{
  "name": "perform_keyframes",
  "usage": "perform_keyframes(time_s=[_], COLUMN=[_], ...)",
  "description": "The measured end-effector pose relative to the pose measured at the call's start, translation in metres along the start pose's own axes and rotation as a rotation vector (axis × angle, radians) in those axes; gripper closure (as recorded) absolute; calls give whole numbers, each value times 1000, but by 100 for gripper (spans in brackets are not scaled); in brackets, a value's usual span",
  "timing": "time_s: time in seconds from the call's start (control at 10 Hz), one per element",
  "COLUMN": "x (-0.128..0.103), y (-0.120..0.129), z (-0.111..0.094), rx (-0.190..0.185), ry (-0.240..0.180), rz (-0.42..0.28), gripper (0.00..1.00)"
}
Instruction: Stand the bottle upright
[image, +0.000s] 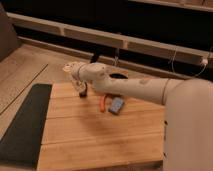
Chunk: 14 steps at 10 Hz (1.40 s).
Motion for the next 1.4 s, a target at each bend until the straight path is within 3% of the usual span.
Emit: perform_keyframes(time_s=[0.3, 0.4, 0.8, 0.9, 1.1, 1.4], x=[15, 24, 53, 62, 71, 77], y=[-3, -4, 2, 10, 18, 14], z=[-17, -19, -15, -14, -14, -16], rx=[-67, -78, -142, -183, -230, -271], ry=[-88, -94, -76, -55, -29, -11], rz=[124, 145, 149, 118, 88, 71], gripper=[100, 100, 100, 100, 100, 100])
